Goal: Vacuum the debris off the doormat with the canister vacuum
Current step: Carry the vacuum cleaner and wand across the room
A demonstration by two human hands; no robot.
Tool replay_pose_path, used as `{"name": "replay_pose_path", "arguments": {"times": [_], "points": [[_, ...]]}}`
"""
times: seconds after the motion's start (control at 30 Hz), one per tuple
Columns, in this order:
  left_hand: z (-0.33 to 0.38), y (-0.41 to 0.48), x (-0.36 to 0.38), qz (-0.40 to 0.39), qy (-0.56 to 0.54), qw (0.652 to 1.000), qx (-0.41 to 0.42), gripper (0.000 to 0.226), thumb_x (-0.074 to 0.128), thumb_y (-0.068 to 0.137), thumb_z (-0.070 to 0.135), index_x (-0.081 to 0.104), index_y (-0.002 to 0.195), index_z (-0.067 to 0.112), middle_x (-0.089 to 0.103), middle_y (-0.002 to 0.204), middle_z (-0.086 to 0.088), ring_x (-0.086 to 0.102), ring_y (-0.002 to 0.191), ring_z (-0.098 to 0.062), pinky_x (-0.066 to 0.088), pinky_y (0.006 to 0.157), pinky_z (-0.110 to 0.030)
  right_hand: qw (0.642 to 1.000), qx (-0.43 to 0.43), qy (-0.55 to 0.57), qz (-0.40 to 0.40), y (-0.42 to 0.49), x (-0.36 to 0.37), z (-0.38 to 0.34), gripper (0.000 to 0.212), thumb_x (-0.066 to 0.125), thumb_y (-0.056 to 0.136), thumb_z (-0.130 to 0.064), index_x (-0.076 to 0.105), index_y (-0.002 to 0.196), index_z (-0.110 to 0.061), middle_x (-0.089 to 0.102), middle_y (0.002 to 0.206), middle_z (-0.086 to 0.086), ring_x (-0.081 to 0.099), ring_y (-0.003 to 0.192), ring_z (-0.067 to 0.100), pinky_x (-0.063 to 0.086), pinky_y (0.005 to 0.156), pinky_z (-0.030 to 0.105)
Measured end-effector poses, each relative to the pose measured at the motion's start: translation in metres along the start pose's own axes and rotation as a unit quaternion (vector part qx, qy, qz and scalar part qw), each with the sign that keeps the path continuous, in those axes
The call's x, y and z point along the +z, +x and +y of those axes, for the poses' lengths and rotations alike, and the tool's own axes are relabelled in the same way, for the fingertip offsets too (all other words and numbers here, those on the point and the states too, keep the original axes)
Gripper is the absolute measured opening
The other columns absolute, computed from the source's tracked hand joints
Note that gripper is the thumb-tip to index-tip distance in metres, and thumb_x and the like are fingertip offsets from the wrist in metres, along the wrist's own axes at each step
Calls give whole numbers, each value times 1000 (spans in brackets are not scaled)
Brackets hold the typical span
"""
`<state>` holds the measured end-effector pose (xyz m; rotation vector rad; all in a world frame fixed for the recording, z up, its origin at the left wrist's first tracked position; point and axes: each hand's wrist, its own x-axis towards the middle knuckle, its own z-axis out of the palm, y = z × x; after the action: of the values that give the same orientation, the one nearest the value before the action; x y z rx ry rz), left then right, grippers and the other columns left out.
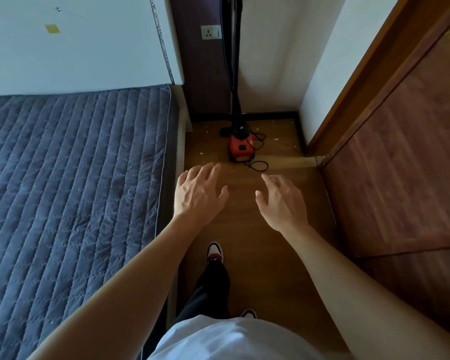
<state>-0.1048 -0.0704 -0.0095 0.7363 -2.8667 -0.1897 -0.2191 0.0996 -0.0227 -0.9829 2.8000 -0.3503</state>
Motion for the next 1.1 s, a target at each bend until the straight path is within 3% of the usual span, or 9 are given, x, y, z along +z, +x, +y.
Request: {"name": "replay_pose_path", "arguments": {"times": [0.47,0.77,1.1], "points": [[-59,202,12,-46,-25,998,46,62,41,94,54,42,148,24,47,150,3,40,139,-21,33,114,-44,997,80,-21,-3,172,-16,-27,56,43,104,-46,39,153,-20,48,152,7,48,138,24,41,111,39],[-19,284,41,-80,-47,991,92,59,48,95,51,45,147,24,50,148,2,42,137,-22,31,113,-45,991,134,-13,14,232,-35,16,51,47,103,-43,46,147,-18,55,144,6,55,129,24,45,104,37],[68,408,76,-87,-26,989,118,58,48,95,50,47,146,23,51,147,2,44,136,-23,33,112,-42,989,143,1,35,331,-64,122,50,50,100,-41,50,144,-16,57,140,7,55,129,24,49,102,42]]}}
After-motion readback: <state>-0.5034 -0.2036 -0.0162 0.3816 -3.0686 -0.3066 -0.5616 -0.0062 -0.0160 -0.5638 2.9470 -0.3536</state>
